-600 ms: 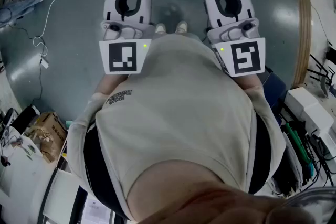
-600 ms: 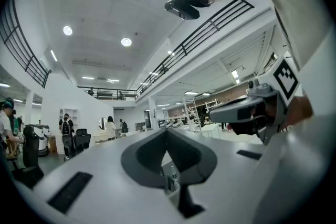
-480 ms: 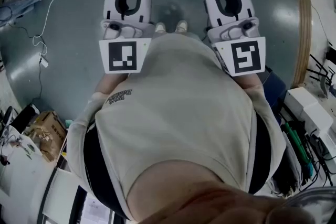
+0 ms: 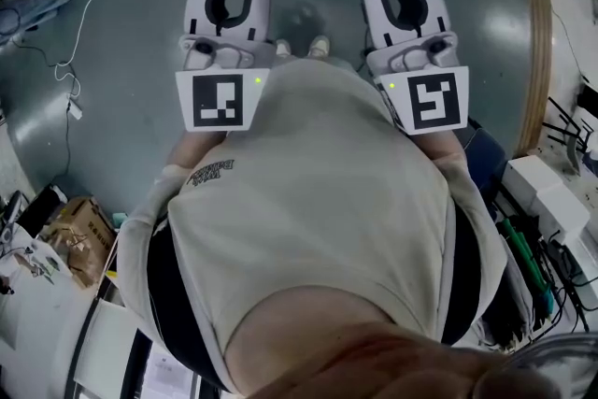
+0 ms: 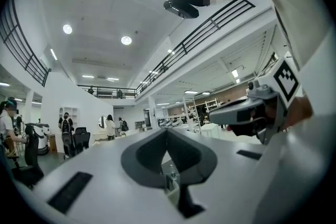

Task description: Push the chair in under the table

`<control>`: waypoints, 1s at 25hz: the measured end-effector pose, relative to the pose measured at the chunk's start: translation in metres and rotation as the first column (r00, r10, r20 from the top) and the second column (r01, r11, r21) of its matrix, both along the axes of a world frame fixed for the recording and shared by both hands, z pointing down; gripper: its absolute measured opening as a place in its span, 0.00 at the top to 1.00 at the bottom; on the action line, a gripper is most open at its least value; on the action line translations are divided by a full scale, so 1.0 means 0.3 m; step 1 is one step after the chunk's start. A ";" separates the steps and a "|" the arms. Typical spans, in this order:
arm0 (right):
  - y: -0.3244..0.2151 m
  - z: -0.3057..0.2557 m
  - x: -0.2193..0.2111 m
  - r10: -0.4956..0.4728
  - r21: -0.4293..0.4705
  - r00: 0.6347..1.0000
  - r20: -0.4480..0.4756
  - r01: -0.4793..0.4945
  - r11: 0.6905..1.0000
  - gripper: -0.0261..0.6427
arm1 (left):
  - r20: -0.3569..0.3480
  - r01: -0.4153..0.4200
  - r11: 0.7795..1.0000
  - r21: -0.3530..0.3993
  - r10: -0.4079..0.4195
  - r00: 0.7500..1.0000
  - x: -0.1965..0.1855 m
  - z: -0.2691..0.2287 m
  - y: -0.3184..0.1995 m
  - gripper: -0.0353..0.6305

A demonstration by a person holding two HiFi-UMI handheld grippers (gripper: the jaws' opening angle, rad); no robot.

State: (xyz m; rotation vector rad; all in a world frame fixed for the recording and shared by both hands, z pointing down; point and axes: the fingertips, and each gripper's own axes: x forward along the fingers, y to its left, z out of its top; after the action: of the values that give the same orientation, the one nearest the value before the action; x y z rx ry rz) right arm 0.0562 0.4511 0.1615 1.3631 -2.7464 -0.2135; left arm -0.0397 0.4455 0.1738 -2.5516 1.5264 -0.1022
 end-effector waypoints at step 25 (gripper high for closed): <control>-0.117 0.056 0.167 -0.081 0.015 0.995 0.054 0.081 0.997 0.95 | 0.001 0.060 0.998 -0.024 -0.060 0.998 0.184 0.069 -0.115 0.93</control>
State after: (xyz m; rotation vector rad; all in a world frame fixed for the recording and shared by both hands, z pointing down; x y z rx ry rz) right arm 0.1062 0.4159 0.1783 1.2806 -2.8531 -0.2015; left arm 0.0154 0.4109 0.1945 -2.5242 1.6118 -0.1293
